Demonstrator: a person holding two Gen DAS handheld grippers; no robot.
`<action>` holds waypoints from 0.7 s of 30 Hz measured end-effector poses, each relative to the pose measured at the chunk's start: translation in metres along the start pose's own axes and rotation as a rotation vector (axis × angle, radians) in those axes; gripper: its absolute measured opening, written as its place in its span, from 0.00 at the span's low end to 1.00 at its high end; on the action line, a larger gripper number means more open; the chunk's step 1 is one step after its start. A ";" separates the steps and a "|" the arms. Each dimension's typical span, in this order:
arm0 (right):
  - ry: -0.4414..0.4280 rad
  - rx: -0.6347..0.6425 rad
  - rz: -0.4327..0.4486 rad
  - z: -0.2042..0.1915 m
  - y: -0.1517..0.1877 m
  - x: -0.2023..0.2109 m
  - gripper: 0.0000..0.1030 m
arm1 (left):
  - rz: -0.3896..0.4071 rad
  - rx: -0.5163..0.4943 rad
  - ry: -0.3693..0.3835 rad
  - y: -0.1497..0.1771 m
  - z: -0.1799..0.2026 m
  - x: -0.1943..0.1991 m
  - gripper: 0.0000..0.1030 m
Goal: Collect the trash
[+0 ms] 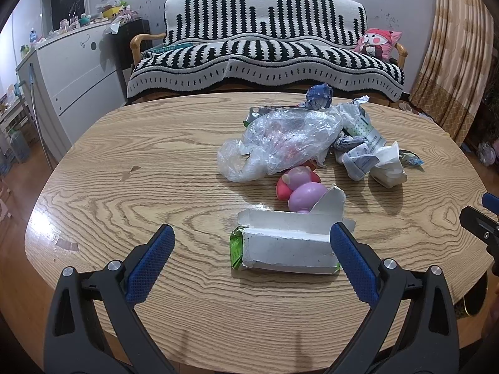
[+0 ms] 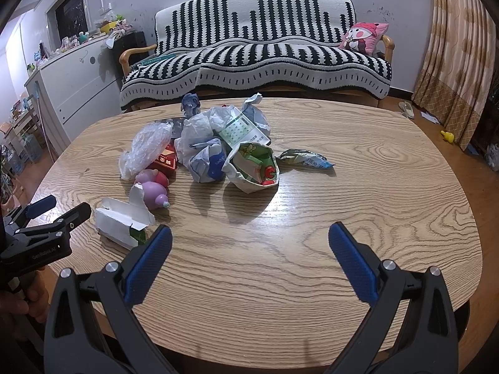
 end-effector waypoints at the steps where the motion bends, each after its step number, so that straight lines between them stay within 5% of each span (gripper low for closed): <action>1: -0.002 0.001 -0.001 -0.002 -0.001 0.004 0.95 | -0.003 0.001 0.002 0.000 0.000 -0.001 0.94; 6: -0.011 0.001 -0.007 -0.006 -0.002 0.005 0.95 | -0.024 -0.002 0.028 -0.010 0.000 -0.009 0.94; 12: -0.035 -0.007 -0.035 -0.008 -0.004 -0.005 0.95 | -0.044 -0.027 0.094 -0.060 0.013 -0.048 0.94; 19: -0.032 0.001 -0.061 -0.004 0.000 -0.013 0.95 | -0.093 -0.029 0.052 -0.084 0.030 -0.109 0.94; 21: -0.029 0.007 -0.058 -0.003 0.000 -0.014 0.95 | -0.109 -0.007 0.076 -0.083 0.027 -0.115 0.79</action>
Point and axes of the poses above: each gripper's, at about its wrist camera, not at the fingertips, and x roughly against the way its jaws point, z to its right, y to its underside, the point moved 2 cm from there along -x, roughly the way its jaws point, and after that the axes turned 1 degree about -y, right-handed, at the moved point
